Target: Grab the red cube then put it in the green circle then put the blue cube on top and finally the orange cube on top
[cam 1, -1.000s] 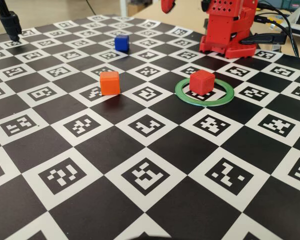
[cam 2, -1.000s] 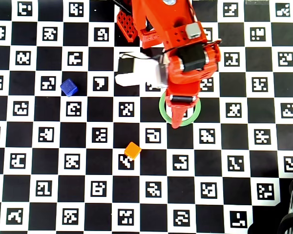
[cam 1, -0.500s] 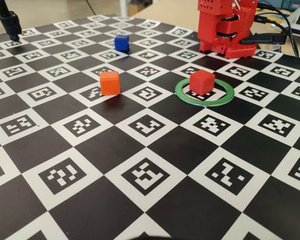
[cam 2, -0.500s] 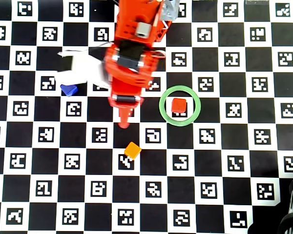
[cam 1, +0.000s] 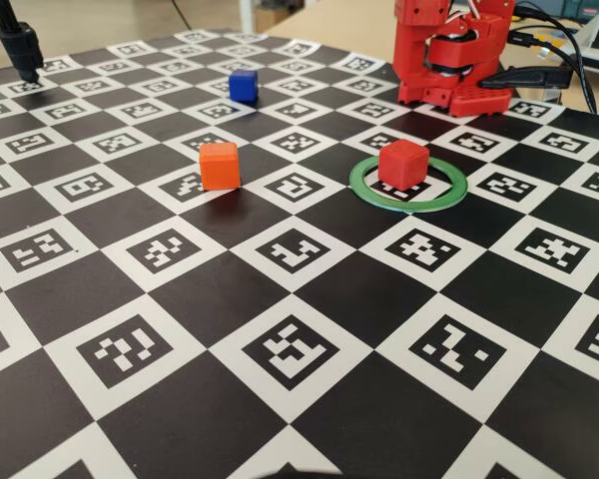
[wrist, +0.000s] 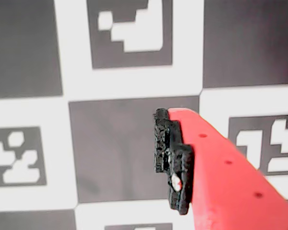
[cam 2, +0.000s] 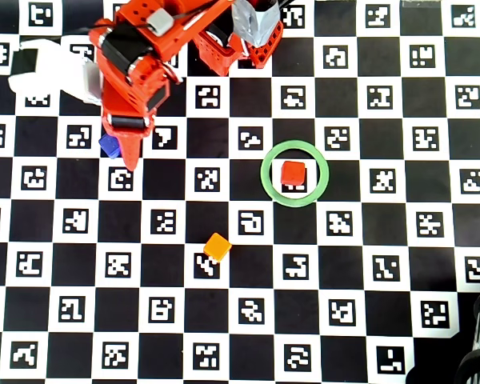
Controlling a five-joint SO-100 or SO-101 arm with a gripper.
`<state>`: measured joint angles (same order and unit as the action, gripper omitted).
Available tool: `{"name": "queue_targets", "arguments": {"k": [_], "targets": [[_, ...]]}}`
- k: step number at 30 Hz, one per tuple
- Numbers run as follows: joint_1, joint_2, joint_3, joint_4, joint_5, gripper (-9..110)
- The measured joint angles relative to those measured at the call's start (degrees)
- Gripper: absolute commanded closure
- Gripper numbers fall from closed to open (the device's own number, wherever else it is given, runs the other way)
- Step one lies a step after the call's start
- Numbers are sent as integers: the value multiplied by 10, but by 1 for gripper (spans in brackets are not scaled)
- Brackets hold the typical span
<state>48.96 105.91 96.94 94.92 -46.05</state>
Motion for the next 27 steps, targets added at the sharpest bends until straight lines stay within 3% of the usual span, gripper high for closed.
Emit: {"name": "queue_targets", "arguments": {"k": [27], "targets": [[68, -89, 189, -278, -102, 59]]}}
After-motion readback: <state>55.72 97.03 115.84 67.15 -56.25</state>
